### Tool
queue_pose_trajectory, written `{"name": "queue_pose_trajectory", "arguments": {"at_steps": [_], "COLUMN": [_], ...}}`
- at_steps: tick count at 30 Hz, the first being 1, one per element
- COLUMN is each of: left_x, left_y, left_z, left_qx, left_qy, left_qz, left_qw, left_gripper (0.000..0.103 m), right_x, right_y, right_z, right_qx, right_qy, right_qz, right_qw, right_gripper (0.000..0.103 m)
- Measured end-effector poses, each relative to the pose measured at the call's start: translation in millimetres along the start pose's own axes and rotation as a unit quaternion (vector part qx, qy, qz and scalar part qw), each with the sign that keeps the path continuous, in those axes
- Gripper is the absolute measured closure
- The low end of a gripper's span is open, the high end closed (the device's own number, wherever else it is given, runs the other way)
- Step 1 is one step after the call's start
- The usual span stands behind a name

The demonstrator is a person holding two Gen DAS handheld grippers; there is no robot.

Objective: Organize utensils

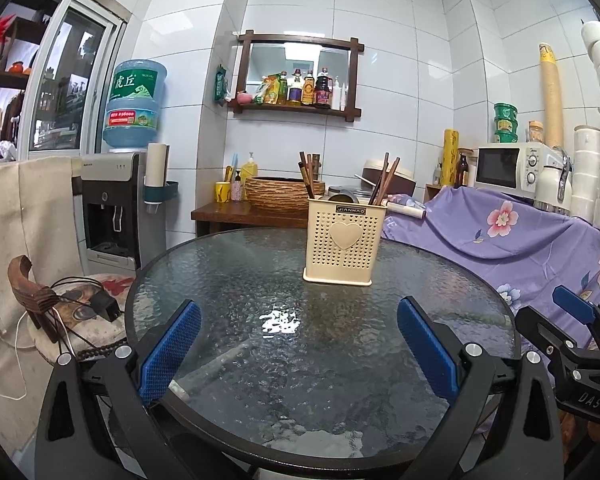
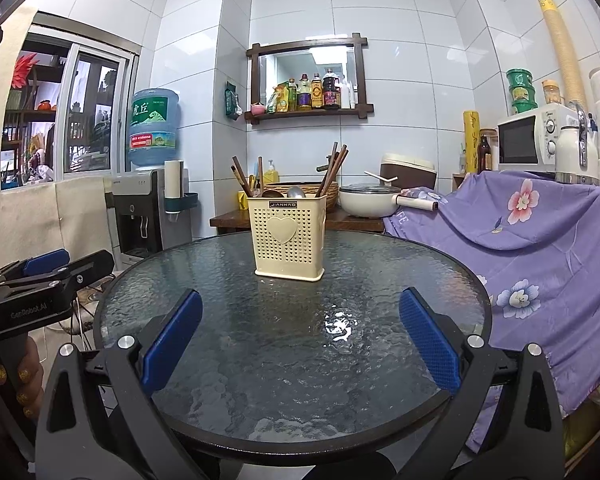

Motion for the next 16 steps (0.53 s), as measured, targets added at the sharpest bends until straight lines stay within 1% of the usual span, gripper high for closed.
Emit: {"name": "queue_pose_trajectory", "arguments": {"at_steps": [7, 10, 16], "left_x": [-0.5, -0.2, -1.0], "left_y": [0.0, -0.6, -1.1], "left_z": [-0.1, -0.2, -1.4], "left_qx": [0.000, 0.011, 0.014], "left_qy": [0.003, 0.000, 0.002], "left_qz": [0.000, -0.011, -0.013], "left_qw": [1.0000, 0.9999, 0.9998], "left_gripper": [0.007, 0.007, 0.007], "right_x": [-0.6, -1.2, -2.1], "right_y": [1.8, 2.6, 3.1], "right_z": [0.2, -0.4, -0.4], "right_qx": [0.002, 0.003, 0.004], "right_qy": [0.001, 0.002, 0.003], "right_qz": [0.001, 0.002, 0.001], "right_qw": [1.000, 1.000, 1.000], "right_gripper": [0.006, 0.006, 0.006]}}
Point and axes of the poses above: each gripper's, at about its wrist camera, not at the fingertips, and z roughly against the way its jaws point, y to its left, x to its top, the point moved 5 cm from there along -z, roughly the way its jaws point, and after that the axes turned 15 degrees about z, right-handed, at the moved point
